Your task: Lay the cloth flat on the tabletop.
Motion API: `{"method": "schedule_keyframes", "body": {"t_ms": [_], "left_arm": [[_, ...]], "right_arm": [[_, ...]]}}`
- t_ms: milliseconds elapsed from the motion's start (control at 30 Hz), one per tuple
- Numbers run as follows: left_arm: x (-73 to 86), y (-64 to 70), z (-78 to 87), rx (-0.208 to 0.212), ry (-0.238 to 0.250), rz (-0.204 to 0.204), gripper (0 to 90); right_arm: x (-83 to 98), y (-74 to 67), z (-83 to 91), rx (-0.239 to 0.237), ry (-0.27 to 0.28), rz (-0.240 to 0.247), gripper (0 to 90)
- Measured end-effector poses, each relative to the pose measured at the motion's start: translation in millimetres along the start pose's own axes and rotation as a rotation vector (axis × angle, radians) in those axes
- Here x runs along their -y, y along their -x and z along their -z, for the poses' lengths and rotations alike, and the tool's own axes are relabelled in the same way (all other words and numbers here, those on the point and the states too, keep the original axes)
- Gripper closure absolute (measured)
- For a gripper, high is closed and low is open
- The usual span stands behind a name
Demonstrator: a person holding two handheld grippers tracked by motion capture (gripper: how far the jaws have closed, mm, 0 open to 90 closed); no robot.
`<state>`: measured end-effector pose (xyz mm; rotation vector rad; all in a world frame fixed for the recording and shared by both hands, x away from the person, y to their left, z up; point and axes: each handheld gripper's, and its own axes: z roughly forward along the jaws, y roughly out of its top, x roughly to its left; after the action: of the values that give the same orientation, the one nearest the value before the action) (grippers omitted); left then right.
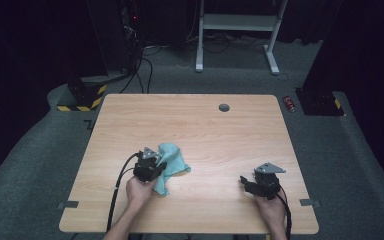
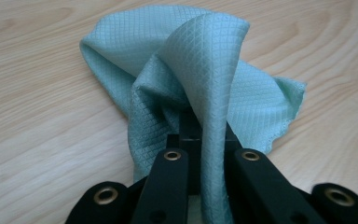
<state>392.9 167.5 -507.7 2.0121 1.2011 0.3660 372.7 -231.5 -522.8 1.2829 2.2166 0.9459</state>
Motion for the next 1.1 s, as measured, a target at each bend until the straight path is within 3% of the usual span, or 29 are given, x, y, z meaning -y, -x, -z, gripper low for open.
{"method": "schedule_keyframes", "body": {"t_ms": [367, 533, 600, 700, 900, 933, 1033, 1100], "left_arm": [[-14.5, 51.3, -24.8, 0.073, 0.017, -0.055, 86.1], [-18.4, 63.7, -32.0, 0.087, 0.01, -0.08, 85.8], [-23.3, 70.3, -35.2, 0.095, -0.003, -0.113, 84.7], [-27.7, 73.8, -35.9, 0.103, -0.003, -0.116, 74.6], [-29.6, 75.7, -26.1, 0.098, 0.003, -0.119, 52.2], [-28.2, 76.9, -18.5, 0.082, 0.005, -0.136, 49.6], [-25.9, 78.5, -3.0, 0.064, 0.022, -0.163, 47.1], [-22.2, 78.9, 7.4, 0.062, 0.049, -0.166, 47.0]], "right_arm": [[0.1, 0.1, -0.1, 0.0, 0.002, 0.003, 34.6], [0.1, 0.0, -0.1, 0.001, 0.001, 0.001, 34.6], [0.0, 0.0, -0.1, 0.001, 0.001, 0.0, 34.6], [0.1, 0.0, -0.1, 0.001, 0.001, 0.0, 34.6], [0.0, -0.1, -0.1, 0.001, 0.001, 0.0, 34.6], [0.1, -0.1, -0.1, 0.001, 0.001, 0.0, 34.6], [0.0, -0.2, -0.1, 0.002, 0.001, 0.003, 35.4], [1.0, -2.9, 1.5, 0.035, 0.017, 0.019, 40.9]]}}
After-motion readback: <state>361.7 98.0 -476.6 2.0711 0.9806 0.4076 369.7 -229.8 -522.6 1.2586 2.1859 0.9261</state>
